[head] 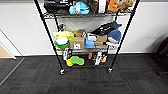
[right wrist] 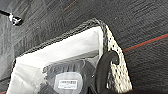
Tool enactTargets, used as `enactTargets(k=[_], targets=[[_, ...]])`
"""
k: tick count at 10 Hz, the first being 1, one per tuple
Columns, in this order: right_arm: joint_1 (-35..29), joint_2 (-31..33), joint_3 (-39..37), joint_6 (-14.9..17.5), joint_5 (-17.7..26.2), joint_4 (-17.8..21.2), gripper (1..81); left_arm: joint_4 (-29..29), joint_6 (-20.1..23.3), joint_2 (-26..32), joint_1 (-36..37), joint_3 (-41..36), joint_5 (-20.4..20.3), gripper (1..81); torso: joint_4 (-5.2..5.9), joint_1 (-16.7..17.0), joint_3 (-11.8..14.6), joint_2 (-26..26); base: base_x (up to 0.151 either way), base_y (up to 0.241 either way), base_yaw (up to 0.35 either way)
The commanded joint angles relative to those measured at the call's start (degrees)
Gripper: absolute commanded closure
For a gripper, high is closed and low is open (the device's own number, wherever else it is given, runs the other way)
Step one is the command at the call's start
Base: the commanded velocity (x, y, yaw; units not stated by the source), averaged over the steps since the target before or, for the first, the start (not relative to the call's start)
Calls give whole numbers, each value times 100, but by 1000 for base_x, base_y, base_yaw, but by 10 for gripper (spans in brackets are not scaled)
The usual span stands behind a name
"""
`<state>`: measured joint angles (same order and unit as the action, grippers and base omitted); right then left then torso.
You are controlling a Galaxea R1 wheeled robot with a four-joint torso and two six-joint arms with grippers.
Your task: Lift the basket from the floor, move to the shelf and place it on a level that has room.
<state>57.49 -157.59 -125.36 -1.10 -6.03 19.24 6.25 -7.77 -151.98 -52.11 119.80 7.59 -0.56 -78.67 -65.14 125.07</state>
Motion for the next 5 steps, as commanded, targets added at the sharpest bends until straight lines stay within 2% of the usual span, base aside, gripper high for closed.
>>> enactTargets(k=[1, 2, 3, 4, 5], targets=[[-514, 23, 179, -31, 173, 54, 811, 122, -32, 89, 566, -185, 216, 811, -11, 365, 0, -564, 0, 0, 0], [-514, 49, 206, -31, 164, 54, 811, 113, -32, 80, 566, -176, 225, 811, 100, 435, -2, -678, 0, 0, 0], [-523, 58, 223, -31, 111, 63, 811, 113, -32, 71, 566, -184, 234, 811, 157, 521, 423, -804, 0, 0, 0], [-515, 136, 432, -22, 111, 46, 811, 130, -32, 88, 592, -245, 260, 811, 166, 629, 567, -979, 0, 0, 0], [-523, 294, 765, -22, 68, 27, 811, 130, -32, 141, 592, -464, 234, 811, 166, 712, 528, -1134, 0, 0, 0]])
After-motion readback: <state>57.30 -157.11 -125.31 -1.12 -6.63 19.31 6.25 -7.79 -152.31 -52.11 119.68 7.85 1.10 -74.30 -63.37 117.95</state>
